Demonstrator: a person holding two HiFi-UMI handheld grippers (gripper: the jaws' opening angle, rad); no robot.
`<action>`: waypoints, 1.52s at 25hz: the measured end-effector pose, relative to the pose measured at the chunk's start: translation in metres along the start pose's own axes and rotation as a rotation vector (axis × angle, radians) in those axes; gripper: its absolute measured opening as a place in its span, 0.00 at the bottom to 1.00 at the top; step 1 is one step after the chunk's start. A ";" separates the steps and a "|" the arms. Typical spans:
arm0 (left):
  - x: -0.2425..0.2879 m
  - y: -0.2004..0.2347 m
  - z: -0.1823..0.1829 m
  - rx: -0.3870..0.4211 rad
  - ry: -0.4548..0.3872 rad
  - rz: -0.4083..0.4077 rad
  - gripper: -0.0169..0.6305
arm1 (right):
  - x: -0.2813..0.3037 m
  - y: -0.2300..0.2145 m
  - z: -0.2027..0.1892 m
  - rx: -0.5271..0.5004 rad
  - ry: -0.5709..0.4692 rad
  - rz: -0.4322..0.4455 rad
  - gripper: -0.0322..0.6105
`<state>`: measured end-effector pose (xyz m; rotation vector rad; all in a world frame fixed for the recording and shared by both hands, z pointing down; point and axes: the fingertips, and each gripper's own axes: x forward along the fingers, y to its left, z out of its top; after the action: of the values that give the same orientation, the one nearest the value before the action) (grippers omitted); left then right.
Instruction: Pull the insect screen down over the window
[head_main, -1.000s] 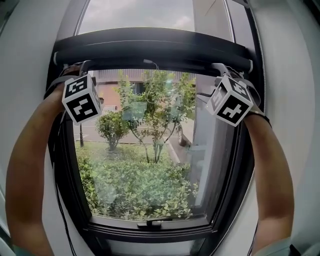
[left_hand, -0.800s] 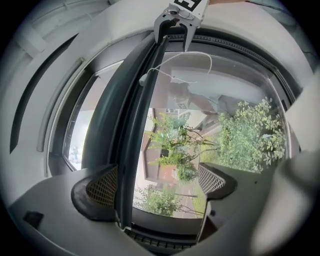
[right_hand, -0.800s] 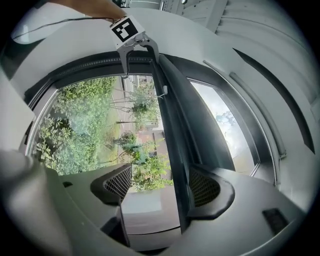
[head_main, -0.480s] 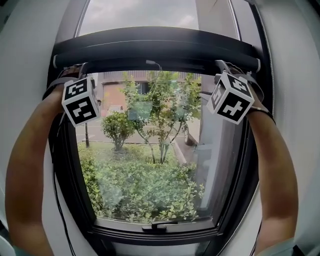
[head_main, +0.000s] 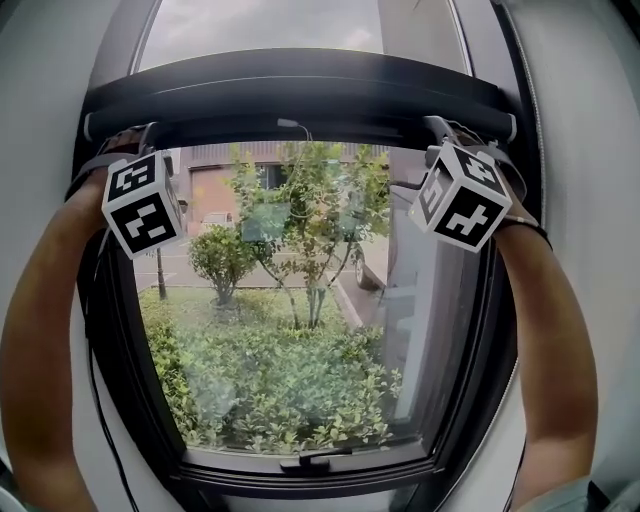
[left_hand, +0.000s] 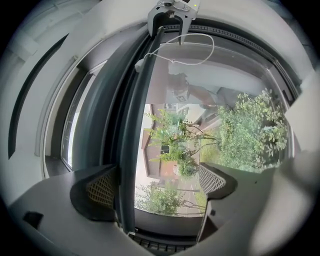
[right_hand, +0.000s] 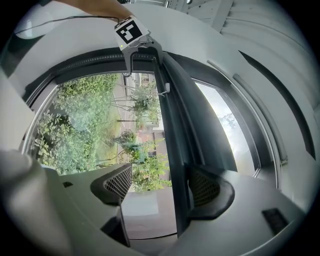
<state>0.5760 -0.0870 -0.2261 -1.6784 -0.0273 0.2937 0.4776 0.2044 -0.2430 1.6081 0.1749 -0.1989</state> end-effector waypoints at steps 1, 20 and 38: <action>-0.001 0.002 -0.001 0.007 0.002 0.002 0.80 | 0.000 -0.001 0.000 0.001 -0.001 -0.001 0.58; -0.009 -0.040 -0.005 0.046 0.007 -0.063 0.80 | -0.015 0.044 -0.007 -0.064 0.072 0.146 0.58; -0.040 -0.135 -0.020 0.051 0.025 -0.171 0.80 | -0.048 0.132 -0.005 -0.064 0.084 0.281 0.58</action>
<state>0.5622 -0.0962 -0.0854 -1.6171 -0.1428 0.1430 0.4617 0.2036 -0.1030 1.5592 0.0178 0.0901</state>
